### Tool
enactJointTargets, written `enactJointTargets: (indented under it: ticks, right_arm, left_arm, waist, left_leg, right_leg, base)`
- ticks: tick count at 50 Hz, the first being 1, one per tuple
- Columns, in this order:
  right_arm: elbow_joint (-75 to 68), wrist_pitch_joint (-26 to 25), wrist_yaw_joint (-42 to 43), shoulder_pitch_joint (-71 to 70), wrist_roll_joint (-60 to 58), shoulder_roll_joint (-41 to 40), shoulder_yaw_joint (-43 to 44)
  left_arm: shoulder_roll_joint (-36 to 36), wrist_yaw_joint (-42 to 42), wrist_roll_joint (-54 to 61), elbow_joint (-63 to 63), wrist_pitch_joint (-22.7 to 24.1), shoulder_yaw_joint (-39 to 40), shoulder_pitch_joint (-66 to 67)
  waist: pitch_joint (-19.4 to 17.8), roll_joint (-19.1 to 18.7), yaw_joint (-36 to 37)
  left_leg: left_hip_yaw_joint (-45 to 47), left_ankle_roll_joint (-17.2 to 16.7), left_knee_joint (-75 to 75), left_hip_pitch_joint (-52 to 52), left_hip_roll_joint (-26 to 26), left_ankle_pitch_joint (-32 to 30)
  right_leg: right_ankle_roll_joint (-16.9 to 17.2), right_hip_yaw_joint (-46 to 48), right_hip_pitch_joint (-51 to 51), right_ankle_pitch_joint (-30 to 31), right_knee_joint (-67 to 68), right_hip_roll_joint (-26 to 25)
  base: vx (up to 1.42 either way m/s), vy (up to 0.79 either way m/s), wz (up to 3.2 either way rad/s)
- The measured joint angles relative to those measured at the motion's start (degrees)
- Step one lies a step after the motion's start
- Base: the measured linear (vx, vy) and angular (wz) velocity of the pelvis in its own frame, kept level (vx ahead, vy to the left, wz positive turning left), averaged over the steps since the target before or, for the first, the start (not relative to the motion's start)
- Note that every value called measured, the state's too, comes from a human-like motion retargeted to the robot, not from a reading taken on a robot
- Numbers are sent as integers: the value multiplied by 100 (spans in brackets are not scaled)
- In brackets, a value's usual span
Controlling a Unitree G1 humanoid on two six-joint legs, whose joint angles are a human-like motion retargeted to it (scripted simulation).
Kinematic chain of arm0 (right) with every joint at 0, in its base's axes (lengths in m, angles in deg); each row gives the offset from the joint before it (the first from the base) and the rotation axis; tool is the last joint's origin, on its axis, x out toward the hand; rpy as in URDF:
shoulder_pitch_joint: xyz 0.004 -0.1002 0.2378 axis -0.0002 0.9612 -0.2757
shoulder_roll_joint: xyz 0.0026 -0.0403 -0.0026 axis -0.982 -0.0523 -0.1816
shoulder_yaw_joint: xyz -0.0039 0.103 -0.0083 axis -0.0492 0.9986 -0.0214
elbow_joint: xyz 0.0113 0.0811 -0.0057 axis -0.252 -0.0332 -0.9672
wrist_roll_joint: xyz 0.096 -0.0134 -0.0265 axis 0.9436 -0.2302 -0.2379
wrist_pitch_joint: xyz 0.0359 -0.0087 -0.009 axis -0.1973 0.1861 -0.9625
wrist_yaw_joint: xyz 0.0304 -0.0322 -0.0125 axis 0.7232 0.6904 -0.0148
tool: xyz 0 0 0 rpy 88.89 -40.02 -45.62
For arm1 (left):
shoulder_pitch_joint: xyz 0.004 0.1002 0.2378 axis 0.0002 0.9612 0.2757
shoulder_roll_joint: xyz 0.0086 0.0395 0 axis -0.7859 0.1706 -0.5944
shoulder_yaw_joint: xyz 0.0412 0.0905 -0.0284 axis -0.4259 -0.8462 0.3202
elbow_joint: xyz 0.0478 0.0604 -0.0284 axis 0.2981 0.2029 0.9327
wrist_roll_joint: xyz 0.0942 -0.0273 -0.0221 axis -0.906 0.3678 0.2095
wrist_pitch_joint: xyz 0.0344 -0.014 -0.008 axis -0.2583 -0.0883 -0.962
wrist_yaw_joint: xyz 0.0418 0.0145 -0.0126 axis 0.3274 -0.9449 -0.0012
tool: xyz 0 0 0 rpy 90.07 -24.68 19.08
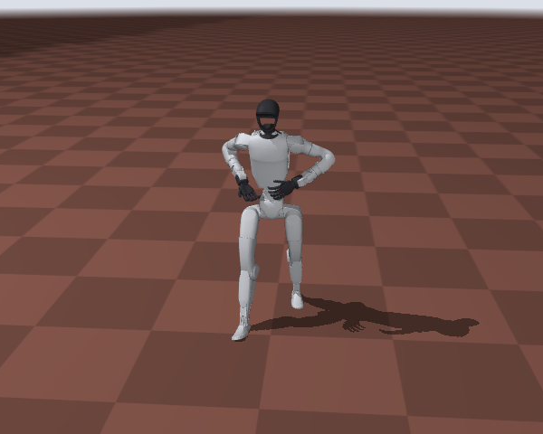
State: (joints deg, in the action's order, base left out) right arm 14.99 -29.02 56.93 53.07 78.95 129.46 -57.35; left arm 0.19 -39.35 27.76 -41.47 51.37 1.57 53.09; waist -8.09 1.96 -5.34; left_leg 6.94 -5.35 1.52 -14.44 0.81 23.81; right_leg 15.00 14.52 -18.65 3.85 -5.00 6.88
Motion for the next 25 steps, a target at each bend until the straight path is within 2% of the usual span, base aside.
enactJointTargets:
  ticks: [5,8,10,12,15,17,21,25]
  right_arm:
    - [35,-1,45,-93,105,34,-100]
    - [112,51,80,-157,263,61,-212]
    - [160,82,99,-182,389,82,-302]
    - [190,104,152,-201,494,113,-375]
    - [193,123,264,-244,610,153,-476]
    - [180,134,286,-235,642,156,-554]
    - [109,206,263,-272,634,101,-675]
    - [30,209,251,-338,554,54,-701]
  left_arm:
    - [67,132,40,20,-66,-66,35]
    - [69,106,58,27,-152,-77,39]
    - [36,48,23,21,-206,-92,62]
    - [-8,17,51,1,-250,-102,90]
    - [-62,19,150,-38,-303,-105,114]
    - [-94,15,146,-59,-302,-112,145]
    - [-134,42,62,-87,-263,-114,128]
    - [-152,119,100,-121,-307,-88,69]
  waist:
    - [302,169,51]
    - [454,355,160]
    - [563,501,248]
    - [683,607,328]
    - [812,706,492]
    - [832,776,660]
    - [843,821,1003]
    - [801,751,1298]
  left_leg:
    - [-274,254,525,-256,-185,-414]
    - [-238,553,1502,-24,-353,-1135]
    - [-109,776,2595,467,-414,-1607]
    - [31,984,3817,1205,-422,-1826]
    - [218,1251,5133,2287,-439,-1637]
    - [319,1350,5404,2805,-491,-1294]
    - [456,1384,4821,3595,-587,-867]
    - [696,1292,2670,3734,-709,-1246]
  right_leg:
    - [0,-179,548,391,0,198]
    - [-42,-312,995,42,0,416]
    - [-110,-387,1250,-217,0,526]
    - [-132,-429,1398,-385,4,592]
    - [-55,-513,1478,-575,68,614]
    - [0,-622,1516,-705,152,572]
    - [0,-857,1533,-963,336,384]
    - [-39,-1049,1709,-1248,441,253]
  base:
    - [74,-20,12]
    - [75,-23,-8]
    - [69,-30,-14]
    - [62,-27,-8]
    - [56,-23,-20]
    - [53,-25,-48]
    - [51,-18,-57]
    - [56,-1,-62]
